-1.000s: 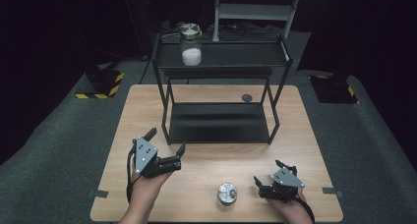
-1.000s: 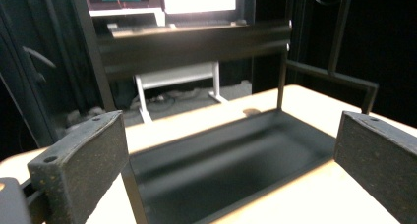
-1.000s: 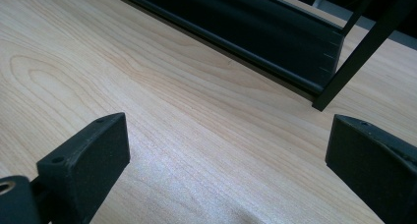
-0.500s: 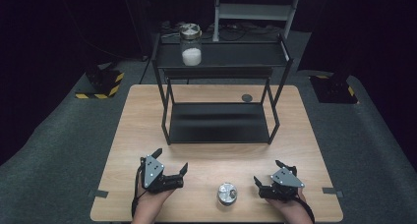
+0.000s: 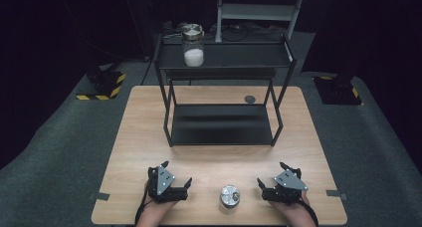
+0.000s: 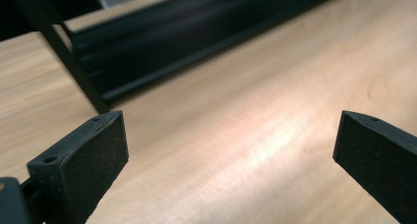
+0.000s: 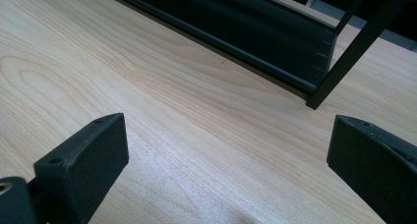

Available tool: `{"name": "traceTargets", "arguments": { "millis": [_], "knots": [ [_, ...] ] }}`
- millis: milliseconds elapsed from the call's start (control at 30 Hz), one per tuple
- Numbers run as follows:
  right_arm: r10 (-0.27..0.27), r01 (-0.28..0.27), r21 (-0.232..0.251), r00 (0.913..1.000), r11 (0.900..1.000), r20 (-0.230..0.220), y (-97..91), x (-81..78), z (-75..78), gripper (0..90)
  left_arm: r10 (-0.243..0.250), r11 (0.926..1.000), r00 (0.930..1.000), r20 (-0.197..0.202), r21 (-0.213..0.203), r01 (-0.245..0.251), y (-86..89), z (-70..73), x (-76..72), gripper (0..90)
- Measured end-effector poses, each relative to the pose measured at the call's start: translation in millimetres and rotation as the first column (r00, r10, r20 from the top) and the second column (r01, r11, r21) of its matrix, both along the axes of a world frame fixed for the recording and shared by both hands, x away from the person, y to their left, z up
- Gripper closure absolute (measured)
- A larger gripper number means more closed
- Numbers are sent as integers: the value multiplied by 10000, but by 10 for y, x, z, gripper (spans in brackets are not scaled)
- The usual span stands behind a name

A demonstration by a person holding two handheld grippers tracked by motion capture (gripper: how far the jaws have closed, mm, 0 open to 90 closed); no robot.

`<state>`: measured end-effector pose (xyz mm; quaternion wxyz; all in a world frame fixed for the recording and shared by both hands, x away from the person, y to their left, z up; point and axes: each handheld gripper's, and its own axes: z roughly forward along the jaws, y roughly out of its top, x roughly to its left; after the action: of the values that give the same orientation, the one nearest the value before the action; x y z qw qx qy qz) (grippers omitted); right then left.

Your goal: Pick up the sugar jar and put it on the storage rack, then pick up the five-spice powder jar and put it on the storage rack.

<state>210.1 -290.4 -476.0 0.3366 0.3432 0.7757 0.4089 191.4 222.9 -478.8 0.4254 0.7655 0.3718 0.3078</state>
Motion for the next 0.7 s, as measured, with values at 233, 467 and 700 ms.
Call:
{"name": "traceTargets", "arguments": {
  "millis": [233,467,700],
  "knots": [
    [-13,13,117,10000,9999,-4,-18,0,-4,8,-314,9948,9994,128,969,300,-145,25,-29,8],
    [-29,29,295,10000,9996,-10,-45,2,-11,7,-9,9971,9999,165,758,-4,-145,13,-46,8],
    [92,-92,342,10000,9994,-20,-71,12,-12,6,-178,9970,9989,425,766,145,-125,-15,-81,8]
  ]
}}
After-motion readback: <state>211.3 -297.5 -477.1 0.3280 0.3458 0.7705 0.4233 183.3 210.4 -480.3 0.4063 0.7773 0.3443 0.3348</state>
